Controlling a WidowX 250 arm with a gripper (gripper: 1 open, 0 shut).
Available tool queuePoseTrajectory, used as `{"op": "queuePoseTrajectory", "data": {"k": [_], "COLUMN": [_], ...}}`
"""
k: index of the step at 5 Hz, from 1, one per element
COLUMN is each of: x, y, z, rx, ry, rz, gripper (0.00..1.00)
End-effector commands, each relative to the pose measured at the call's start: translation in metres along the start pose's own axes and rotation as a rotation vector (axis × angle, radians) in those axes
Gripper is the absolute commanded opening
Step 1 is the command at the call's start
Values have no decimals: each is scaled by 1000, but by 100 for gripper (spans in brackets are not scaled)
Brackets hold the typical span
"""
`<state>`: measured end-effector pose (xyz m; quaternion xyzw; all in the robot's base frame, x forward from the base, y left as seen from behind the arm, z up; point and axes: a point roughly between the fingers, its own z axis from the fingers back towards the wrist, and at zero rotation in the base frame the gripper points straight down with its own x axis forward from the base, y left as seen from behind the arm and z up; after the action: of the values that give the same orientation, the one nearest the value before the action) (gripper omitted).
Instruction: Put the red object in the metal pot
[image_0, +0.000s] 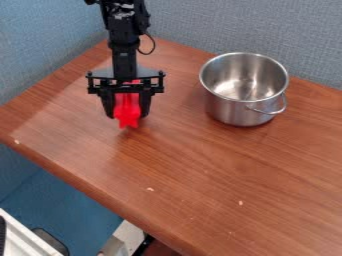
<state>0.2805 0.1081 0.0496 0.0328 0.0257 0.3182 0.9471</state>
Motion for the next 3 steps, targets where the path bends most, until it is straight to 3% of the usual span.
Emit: {"op": "queuePoseTrajectory", "data": {"k": [1,3], "x": [6,2], "y": [-5,-14], "z": [28,39], "rx": [-23,-34], "ry": [-82,-100], "rz": [-8,-25], "gripper": [0,0]}}
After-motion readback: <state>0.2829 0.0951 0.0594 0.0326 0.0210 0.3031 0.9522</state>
